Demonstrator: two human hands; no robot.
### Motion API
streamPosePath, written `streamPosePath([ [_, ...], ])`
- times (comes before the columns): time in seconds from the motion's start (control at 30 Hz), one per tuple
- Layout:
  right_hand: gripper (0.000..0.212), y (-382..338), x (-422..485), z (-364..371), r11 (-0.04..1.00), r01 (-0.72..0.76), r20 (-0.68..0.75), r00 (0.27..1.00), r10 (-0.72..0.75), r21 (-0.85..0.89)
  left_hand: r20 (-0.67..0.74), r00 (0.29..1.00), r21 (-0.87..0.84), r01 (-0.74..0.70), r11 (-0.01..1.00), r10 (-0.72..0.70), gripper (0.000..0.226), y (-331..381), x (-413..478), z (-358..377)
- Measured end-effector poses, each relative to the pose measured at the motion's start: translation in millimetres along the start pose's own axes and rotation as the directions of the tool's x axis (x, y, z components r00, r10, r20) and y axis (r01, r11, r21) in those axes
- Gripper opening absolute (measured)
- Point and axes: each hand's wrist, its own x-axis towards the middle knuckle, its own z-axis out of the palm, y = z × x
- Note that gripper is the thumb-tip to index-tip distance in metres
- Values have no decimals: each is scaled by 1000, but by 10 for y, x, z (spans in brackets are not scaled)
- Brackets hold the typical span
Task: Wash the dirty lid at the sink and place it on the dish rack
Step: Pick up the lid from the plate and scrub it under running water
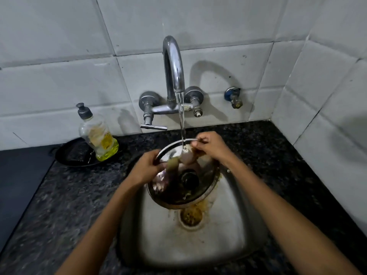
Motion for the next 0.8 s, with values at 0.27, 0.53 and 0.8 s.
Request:
streamPosePath([
  [0.27, 47, -26, -8, -83, 996, -71, -47, 997, 69, -46, -171, 984, -248, -5, 969, -39, 28, 103, -182, 6],
  [0.53, 32, -377, 11, 132, 985, 101, 45, 994, -95, -141, -151, 988, 192, 1, 981, 29, 17, 271, -59, 178],
  [0.8, 21, -264, -3, 142, 999, 42, 29, 999, -42, -17, -94, 995, 243, 7, 970, 16, 13, 279, -96, 125],
])
